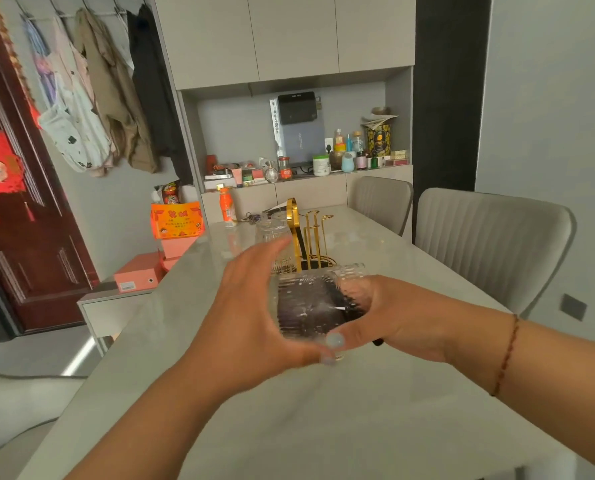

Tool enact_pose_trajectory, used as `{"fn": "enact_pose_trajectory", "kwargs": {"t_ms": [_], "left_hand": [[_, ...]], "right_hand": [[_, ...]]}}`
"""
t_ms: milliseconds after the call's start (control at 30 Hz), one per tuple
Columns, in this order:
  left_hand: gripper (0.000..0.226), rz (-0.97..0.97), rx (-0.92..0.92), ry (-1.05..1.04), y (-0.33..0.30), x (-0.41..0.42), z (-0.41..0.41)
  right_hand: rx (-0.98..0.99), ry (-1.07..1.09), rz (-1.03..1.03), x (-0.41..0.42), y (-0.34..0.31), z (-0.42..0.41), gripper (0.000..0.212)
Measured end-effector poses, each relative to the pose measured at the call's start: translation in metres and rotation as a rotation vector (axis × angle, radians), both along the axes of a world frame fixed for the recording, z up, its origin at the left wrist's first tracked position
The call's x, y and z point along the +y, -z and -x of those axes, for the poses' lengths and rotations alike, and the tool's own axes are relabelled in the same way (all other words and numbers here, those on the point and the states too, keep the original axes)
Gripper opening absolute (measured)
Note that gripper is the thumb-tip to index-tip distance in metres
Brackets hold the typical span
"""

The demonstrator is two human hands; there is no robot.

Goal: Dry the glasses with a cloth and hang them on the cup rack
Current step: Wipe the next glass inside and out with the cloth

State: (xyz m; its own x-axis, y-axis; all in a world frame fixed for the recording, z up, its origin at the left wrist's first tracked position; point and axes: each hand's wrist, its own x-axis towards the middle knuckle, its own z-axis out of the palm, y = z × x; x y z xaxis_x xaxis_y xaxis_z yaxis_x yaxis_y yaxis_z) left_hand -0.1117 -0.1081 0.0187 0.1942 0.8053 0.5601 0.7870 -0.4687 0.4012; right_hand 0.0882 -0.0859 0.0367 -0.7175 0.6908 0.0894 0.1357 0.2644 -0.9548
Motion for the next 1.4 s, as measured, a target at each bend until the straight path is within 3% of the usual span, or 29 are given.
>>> {"fn": "enact_pose_trajectory", "kwargs": {"t_ms": [67, 133, 267, 433, 567, 700, 800, 933, 1067, 1133, 1233, 1300, 1400], "left_hand": [[0.115, -0.202, 0.37, -0.069, 0.006, 0.002, -0.006], [0.098, -0.21, 0.469, -0.124, 0.011, 0.003, -0.011], [0.082, -0.251, 0.394, -0.159, 0.018, 0.006, -0.01], [0.087, -0.295, 0.357, -0.236, 0.018, 0.009, -0.001], [0.085, -0.311, 0.295, -0.247, 0.021, 0.006, 0.002], [0.08, -0.311, 0.218, -0.274, 0.022, 0.001, -0.004], [0.079, -0.3, 0.233, -0.299, 0.022, 0.001, -0.01], [0.07, -0.277, 0.198, -0.357, 0.019, 0.0, -0.015], [0.069, -0.239, 0.065, -0.346, 0.015, -0.007, -0.021], [0.071, -0.222, 0.004, -0.348, 0.014, -0.008, -0.023], [0.073, -0.29, 0.036, -0.417, 0.014, -0.005, -0.02], [0.076, -0.286, 0.031, -0.438, 0.012, -0.003, -0.018], [0.079, -0.169, -0.085, -0.339, 0.006, -0.011, -0.019]], "right_hand": [[-0.032, 0.013, -0.004, 0.0, 0.003, 0.002, 0.041], [-0.077, 0.047, -0.029, 0.001, 0.005, 0.003, 0.04], [-0.088, 0.094, -0.059, 0.001, -0.001, -0.003, 0.04], [-0.087, 0.084, -0.138, -0.005, -0.018, -0.022, 0.05], [-0.194, 0.159, -0.227, -0.014, -0.041, -0.022, 0.027], [-0.01, 0.526, -0.328, 0.001, -0.027, -0.018, 0.046], [-0.098, 0.502, -0.363, 0.001, -0.012, 0.002, 0.047], [0.009, 0.47, -0.474, -0.007, -0.002, 0.027, 0.045], [0.044, 0.609, -0.72, -0.006, 0.012, 0.033, 0.064], [0.109, 0.62, -0.677, -0.007, 0.014, 0.032, 0.056], [0.235, 0.544, -0.385, -0.006, -0.003, 0.019, 0.034], [0.207, 0.466, -0.395, 0.002, -0.019, 0.006, 0.024], [0.23, 0.394, -0.446, 0.009, -0.036, -0.006, 0.03]]}}
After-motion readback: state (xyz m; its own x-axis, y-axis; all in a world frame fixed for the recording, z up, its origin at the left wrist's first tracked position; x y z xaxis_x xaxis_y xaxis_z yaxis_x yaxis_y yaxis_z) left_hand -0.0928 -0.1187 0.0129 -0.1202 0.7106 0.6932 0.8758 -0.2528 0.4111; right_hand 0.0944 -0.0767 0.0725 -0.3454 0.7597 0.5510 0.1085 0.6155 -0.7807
